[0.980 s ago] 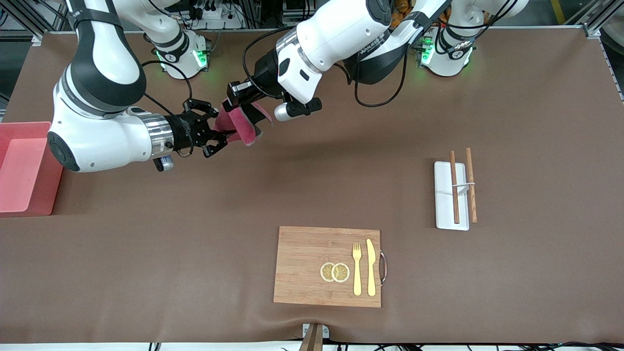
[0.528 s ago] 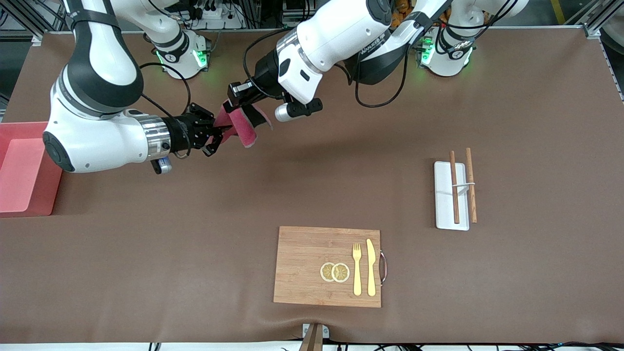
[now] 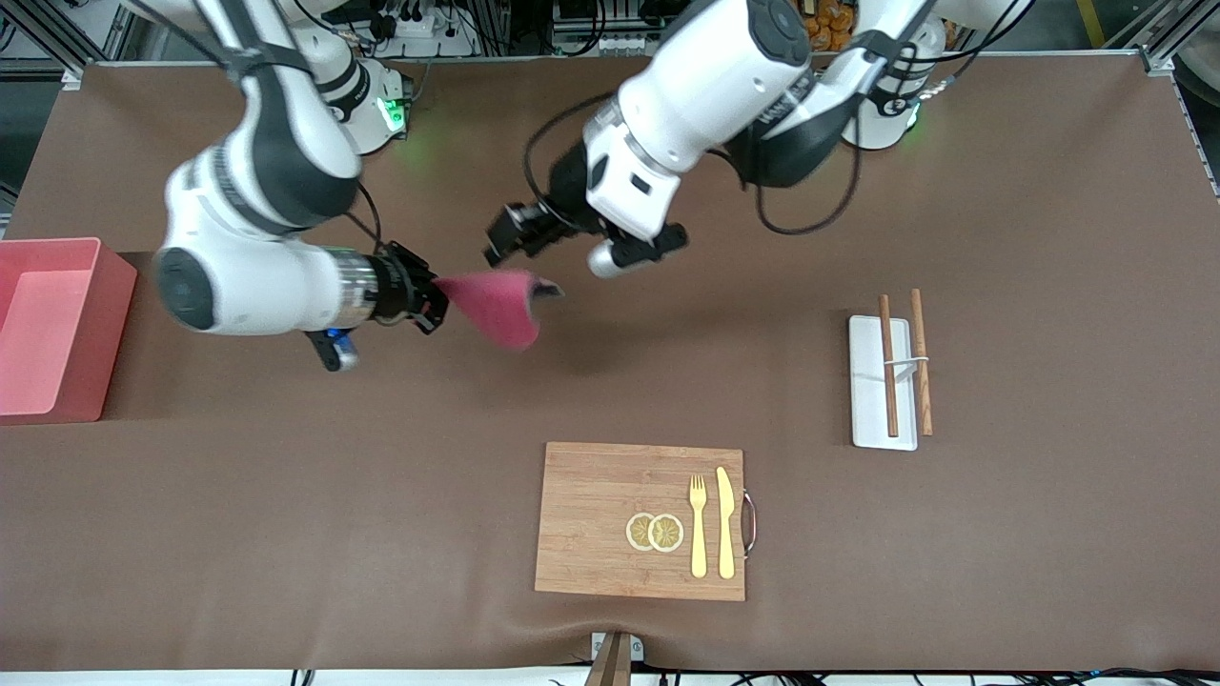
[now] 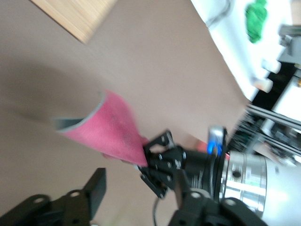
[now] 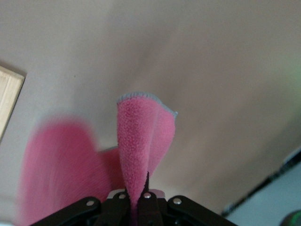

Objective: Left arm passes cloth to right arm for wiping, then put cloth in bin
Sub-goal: 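Lower the cloth with the right gripper while the left gripper withdraws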

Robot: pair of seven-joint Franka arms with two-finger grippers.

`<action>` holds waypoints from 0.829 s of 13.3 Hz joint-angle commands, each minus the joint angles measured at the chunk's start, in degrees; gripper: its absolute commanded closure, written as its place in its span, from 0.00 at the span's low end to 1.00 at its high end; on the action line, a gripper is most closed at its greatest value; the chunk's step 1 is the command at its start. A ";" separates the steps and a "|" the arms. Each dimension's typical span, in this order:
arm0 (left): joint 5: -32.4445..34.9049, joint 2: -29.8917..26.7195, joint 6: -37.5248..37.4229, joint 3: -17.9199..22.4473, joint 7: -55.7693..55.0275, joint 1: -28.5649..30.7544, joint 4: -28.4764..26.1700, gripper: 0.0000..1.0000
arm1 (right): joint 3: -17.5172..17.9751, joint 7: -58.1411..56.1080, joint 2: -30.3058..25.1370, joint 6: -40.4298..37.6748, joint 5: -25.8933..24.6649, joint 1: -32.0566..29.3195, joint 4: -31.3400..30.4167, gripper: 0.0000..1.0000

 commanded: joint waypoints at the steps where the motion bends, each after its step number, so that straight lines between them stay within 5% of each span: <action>1: 9.62 -1.71 -6.85 -0.20 -0.59 4.00 -1.79 0.00 | -0.49 -0.85 4.72 8.56 -3.81 4.36 -1.62 1.00; 6: 16.78 -1.27 -15.48 -0.29 10.54 14.53 -2.05 0.00 | -0.49 -6.99 6.66 28.25 -4.95 5.69 -14.35 1.00; 11: 16.17 -3.01 -24.26 -0.82 30.30 26.14 -1.97 0.00 | -2.76 -34.35 4.38 36.02 -6.10 -3.17 -26.85 1.00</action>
